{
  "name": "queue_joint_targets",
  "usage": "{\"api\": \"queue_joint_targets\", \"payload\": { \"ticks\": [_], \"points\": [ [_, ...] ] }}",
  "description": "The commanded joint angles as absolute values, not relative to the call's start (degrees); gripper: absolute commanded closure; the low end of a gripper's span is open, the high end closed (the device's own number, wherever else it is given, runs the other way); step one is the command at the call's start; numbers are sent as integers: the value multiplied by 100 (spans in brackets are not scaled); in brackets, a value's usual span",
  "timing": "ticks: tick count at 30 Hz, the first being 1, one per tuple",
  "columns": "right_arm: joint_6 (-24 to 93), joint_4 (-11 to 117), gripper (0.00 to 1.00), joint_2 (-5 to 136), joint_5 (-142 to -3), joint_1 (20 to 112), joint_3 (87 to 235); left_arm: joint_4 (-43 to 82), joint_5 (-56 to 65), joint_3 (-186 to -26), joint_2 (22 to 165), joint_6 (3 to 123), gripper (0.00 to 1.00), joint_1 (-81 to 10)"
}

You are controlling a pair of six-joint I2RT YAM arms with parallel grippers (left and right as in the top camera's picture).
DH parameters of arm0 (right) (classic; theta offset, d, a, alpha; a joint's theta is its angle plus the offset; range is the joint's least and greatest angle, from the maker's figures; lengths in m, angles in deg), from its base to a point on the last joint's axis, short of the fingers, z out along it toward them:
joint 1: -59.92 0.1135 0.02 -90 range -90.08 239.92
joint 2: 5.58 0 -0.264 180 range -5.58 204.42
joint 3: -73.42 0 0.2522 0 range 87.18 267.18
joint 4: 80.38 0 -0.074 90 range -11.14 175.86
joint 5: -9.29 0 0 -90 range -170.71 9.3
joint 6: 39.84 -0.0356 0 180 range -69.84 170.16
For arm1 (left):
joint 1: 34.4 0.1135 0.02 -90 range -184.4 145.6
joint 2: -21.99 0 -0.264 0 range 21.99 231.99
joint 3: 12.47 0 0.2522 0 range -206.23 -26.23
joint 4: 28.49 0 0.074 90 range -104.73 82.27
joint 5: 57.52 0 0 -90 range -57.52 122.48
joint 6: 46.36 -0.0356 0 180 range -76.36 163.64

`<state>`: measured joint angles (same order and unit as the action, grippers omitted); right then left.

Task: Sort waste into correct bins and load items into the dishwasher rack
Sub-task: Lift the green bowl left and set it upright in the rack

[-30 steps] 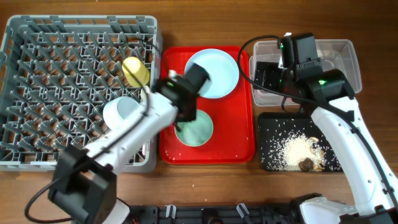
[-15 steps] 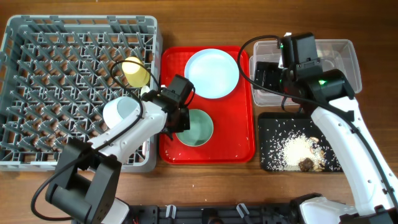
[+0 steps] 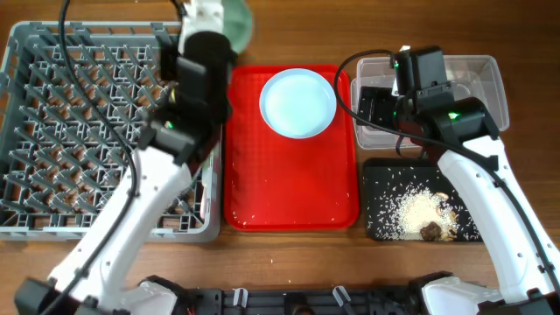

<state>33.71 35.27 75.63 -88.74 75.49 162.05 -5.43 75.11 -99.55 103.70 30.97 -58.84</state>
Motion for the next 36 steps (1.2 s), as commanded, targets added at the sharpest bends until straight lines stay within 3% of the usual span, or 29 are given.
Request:
{"api": "queue_joint_targets", "payload": {
  "ticks": [1, 10, 18, 24, 25, 26, 28, 30, 32, 33, 36],
  "points": [
    [3352, 3545, 0, 7596, -8987, 7531, 16267, -1074, 7883, -9929, 11043, 1342, 96, -4923],
    [3349, 3545, 0, 7596, -8987, 7531, 16267, -2215, 7492, -9927, 12763, 938, 96, -3482],
    [3349, 3547, 0, 7596, -8987, 7531, 16264, -2080, 7415, -9927, 13334, 1456, 96, -3681],
    [3352, 3547, 0, 7596, -8987, 7531, 16267, -1459, 7413, -9927, 13334, 1755, 95, -4542],
    [3352, 3547, 0, 7596, -8987, 7531, 16267, -1358, 7413, -9927, 13334, 1755, 88, -4713],
    [3352, 3547, 1, 7596, -8987, 7531, 16267, -1195, 7413, -9927, 13334, 1755, 75, -4927],
    [3354, 3547, 0, 7596, -8987, 7531, 16267, -921, 7413, -9927, 13331, 1777, 70, -5159],
    [3352, 3547, 0, 7596, -8987, 7531, 16264, -298, 7413, -9927, 13320, 2153, 56, -5452],
    [3349, 3547, 0, 7596, -8987, 7531, 16267, 64, 7411, -9929, 13296, 2422, 54, -5583],
    [3352, 3547, 0, 7596, -8987, 7531, 16267, 189, 7411, -9929, 13266, 2629, 59, -5589],
    [3352, 3549, 0, 7596, -8987, 7531, 16264, 309, 7468, -9929, 13137, 2760, 96, -5458]
  ]
}}
